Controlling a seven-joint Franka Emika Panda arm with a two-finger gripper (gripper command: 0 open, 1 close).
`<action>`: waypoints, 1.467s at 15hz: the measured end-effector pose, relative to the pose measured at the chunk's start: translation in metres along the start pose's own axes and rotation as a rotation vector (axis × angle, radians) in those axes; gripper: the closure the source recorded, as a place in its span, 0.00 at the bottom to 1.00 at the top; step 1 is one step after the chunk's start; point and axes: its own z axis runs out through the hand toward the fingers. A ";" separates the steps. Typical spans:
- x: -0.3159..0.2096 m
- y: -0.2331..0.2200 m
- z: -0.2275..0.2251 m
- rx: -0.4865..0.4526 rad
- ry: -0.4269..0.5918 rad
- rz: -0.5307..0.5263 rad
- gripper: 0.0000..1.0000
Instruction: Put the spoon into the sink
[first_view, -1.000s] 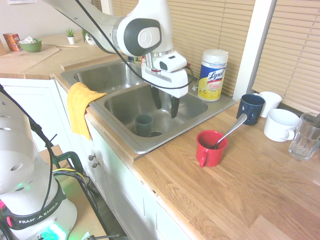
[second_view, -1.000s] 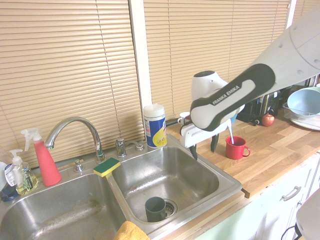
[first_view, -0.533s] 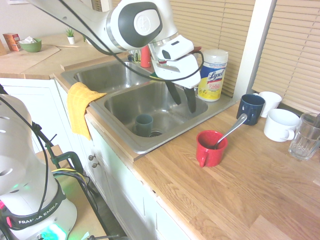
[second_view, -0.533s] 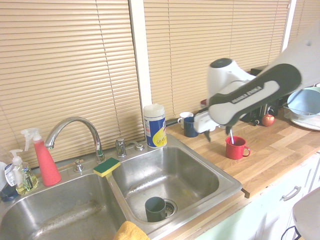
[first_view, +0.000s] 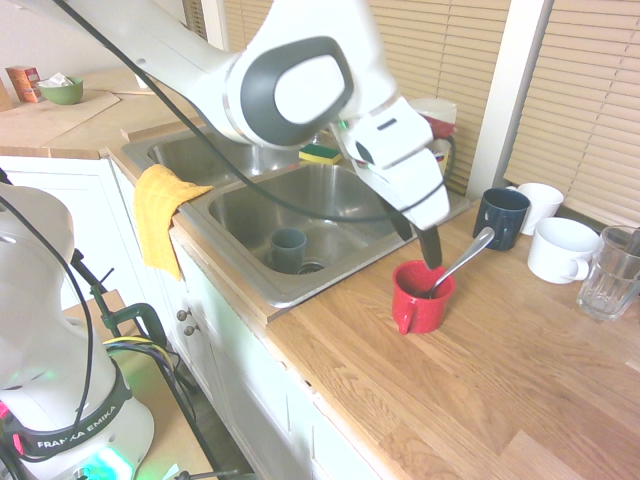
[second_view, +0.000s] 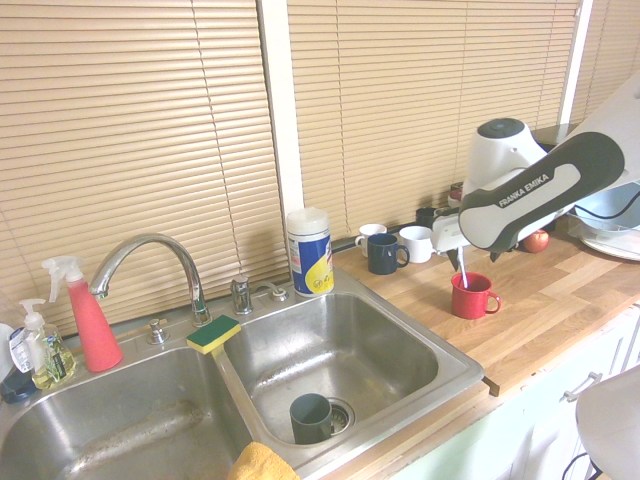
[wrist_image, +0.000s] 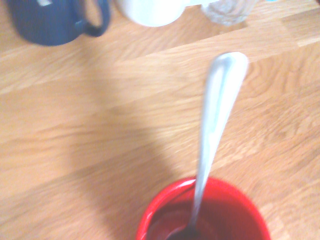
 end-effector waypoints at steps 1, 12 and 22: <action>0.003 0.000 0.007 0.009 -0.002 0.004 1.00; 0.023 -0.016 0.055 0.097 -0.001 0.005 1.00; 0.022 -0.022 0.062 0.112 -0.023 0.003 1.00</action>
